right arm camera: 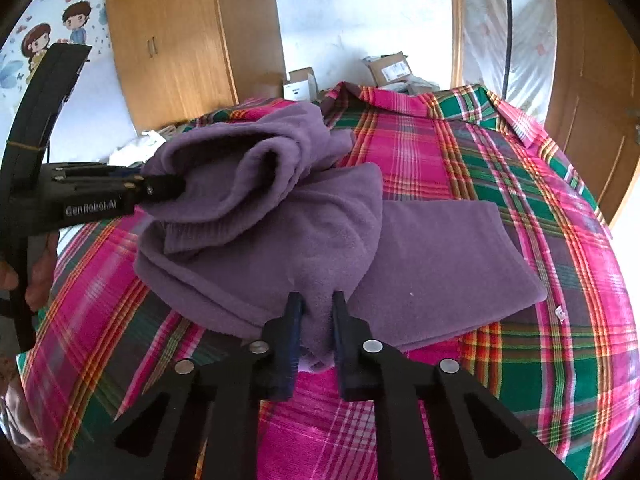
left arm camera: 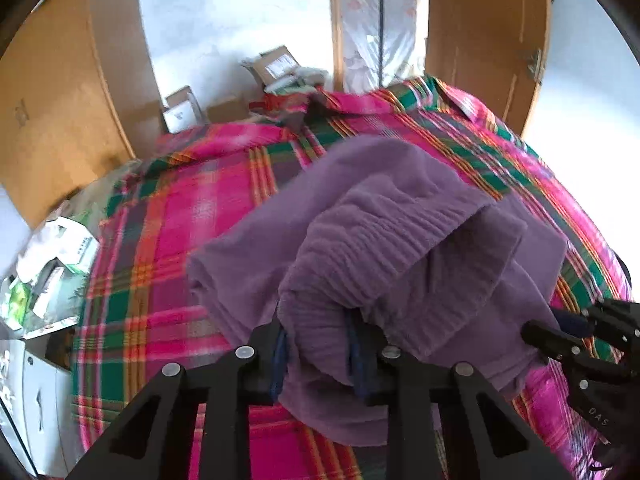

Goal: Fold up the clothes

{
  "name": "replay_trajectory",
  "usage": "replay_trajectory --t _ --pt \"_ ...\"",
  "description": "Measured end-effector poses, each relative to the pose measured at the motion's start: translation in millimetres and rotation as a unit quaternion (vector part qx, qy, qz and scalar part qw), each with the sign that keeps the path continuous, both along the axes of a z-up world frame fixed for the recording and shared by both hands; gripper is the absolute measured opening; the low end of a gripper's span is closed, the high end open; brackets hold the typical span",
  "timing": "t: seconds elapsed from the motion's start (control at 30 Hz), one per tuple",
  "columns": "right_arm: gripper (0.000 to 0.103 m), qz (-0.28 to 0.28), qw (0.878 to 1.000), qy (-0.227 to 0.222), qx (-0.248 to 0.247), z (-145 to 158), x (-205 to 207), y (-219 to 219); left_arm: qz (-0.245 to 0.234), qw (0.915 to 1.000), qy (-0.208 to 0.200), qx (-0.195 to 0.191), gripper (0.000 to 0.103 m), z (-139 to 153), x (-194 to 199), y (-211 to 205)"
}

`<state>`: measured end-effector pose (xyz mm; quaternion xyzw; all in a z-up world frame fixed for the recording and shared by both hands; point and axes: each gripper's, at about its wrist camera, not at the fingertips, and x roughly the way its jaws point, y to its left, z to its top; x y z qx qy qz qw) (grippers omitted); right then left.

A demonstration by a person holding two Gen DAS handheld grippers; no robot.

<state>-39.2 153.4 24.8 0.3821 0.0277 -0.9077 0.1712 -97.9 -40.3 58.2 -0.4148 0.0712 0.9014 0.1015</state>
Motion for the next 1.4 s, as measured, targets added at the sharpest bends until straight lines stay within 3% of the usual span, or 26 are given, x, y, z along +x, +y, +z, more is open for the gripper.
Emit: replay_trajectory --t 0.3,0.67,0.83,0.97,1.03,1.13,1.2,1.33,1.4 --pt "0.011 -0.022 0.998 0.050 -0.011 26.3 7.6 9.2 0.045 0.9980 0.034 0.029 0.026 32.2 2.9 -40.2" --pt "0.010 -0.102 0.988 0.115 -0.005 67.3 7.6 52.2 0.084 0.9924 0.056 0.070 0.026 59.2 16.7 -77.2" --pt "0.010 -0.141 0.982 0.123 0.016 75.4 3.1 71.4 0.103 0.9896 0.052 0.086 0.026 58.8 28.2 -91.7" --pt "0.011 -0.159 0.982 0.085 0.051 55.2 -6.3 74.7 0.129 0.9880 0.023 0.082 0.026 43.0 26.9 -107.1" --pt "0.011 -0.159 0.983 0.069 0.056 46.4 -8.3 75.1 0.130 0.9868 0.002 0.096 0.027 34.2 26.3 -112.2" --pt "0.014 -0.160 0.983 0.065 0.055 43.7 -6.6 75.5 0.139 0.9865 -0.013 0.086 0.028 26.0 28.0 -115.5" --pt "0.015 -0.158 0.984 0.069 0.052 47.1 -3.9 73.7 0.147 0.9857 -0.017 0.080 0.030 23.8 29.7 -119.0" --pt "0.028 -0.140 0.984 0.101 0.052 56.8 5.5 62.4 0.165 0.9845 -0.011 0.058 0.032 22.9 37.0 -126.0" --pt "0.029 -0.118 0.986 0.112 0.044 61.6 9.5 52.8 0.169 0.9834 -0.016 0.065 0.032 21.2 39.2 -129.0"
